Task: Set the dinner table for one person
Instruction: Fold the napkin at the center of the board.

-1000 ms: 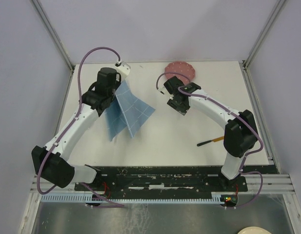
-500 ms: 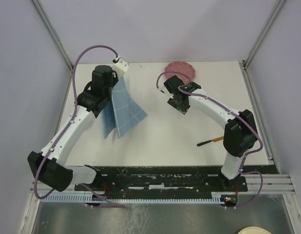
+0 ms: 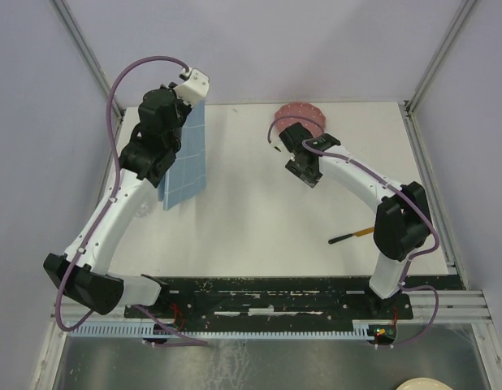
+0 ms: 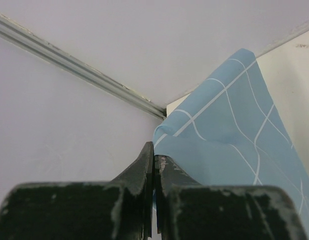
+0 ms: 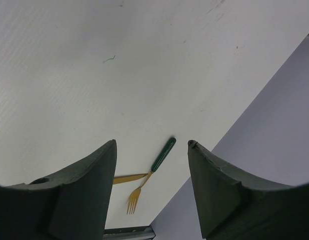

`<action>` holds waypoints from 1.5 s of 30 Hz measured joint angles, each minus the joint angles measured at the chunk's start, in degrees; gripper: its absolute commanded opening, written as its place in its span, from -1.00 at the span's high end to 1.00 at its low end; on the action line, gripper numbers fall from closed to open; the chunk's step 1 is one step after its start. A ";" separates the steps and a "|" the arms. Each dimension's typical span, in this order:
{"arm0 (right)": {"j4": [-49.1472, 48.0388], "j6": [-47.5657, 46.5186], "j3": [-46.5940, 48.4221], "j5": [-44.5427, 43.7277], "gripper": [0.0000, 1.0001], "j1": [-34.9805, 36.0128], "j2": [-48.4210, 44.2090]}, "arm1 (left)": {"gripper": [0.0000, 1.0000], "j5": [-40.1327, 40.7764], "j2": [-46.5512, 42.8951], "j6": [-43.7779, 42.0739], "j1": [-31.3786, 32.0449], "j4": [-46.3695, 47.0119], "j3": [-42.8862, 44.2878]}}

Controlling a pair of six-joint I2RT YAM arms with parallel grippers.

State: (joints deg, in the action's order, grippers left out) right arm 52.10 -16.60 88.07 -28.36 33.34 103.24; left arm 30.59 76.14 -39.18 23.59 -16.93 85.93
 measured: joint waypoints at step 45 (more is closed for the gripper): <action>2.43 0.74 5.44 0.85 -0.31 -5.01 -0.66 | 0.95 3.69 2.99 -17.73 -2.73 2.64 3.39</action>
State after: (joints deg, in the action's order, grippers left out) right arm 54.52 -15.86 93.51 -27.51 28.34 102.59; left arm 34.28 79.13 -56.90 20.86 -14.28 89.32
